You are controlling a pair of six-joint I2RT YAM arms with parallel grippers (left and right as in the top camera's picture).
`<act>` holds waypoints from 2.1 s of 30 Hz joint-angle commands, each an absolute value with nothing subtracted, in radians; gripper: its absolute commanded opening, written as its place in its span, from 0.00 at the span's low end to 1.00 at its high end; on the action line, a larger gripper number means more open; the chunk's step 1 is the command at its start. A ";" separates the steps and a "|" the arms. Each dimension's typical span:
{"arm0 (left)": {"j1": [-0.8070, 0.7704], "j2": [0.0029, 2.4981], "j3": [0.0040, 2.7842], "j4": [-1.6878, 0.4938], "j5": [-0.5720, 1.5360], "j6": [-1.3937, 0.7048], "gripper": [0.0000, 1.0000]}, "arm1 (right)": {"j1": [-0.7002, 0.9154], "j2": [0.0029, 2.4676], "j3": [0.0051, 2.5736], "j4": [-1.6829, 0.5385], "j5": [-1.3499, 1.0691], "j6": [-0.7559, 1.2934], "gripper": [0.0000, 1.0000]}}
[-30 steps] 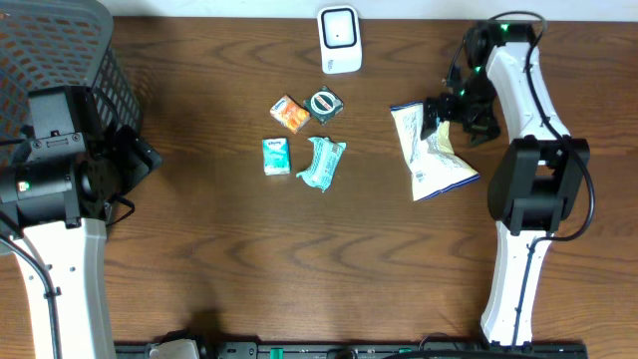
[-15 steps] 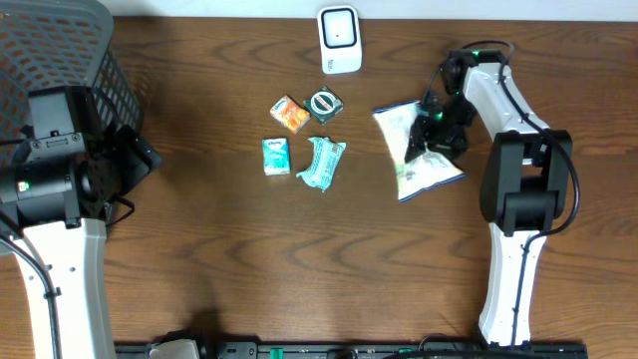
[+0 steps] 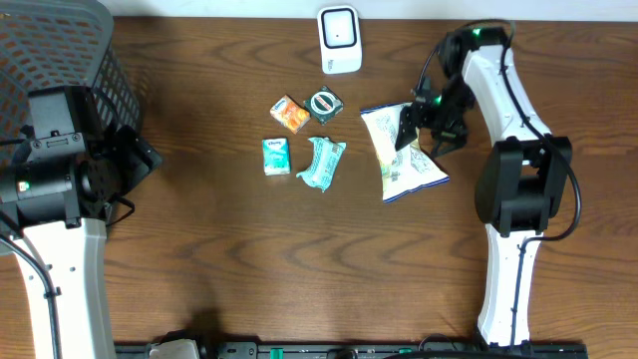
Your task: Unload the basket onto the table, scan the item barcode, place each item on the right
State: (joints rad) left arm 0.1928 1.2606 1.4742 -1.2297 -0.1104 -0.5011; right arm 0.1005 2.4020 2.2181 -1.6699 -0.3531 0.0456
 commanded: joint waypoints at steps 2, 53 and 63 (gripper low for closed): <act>0.196 1.261 1.477 -1.230 -0.113 -0.511 0.98 | 0.110 2.387 2.326 -1.702 -0.269 0.083 0.50; 0.196 1.261 1.477 -1.230 -0.113 -0.511 0.98 | 0.295 2.367 2.212 -1.702 -0.025 0.186 0.22; 0.196 1.261 1.477 -1.230 -0.113 -0.511 0.98 | 0.347 2.367 2.014 -1.702 -0.023 0.167 0.18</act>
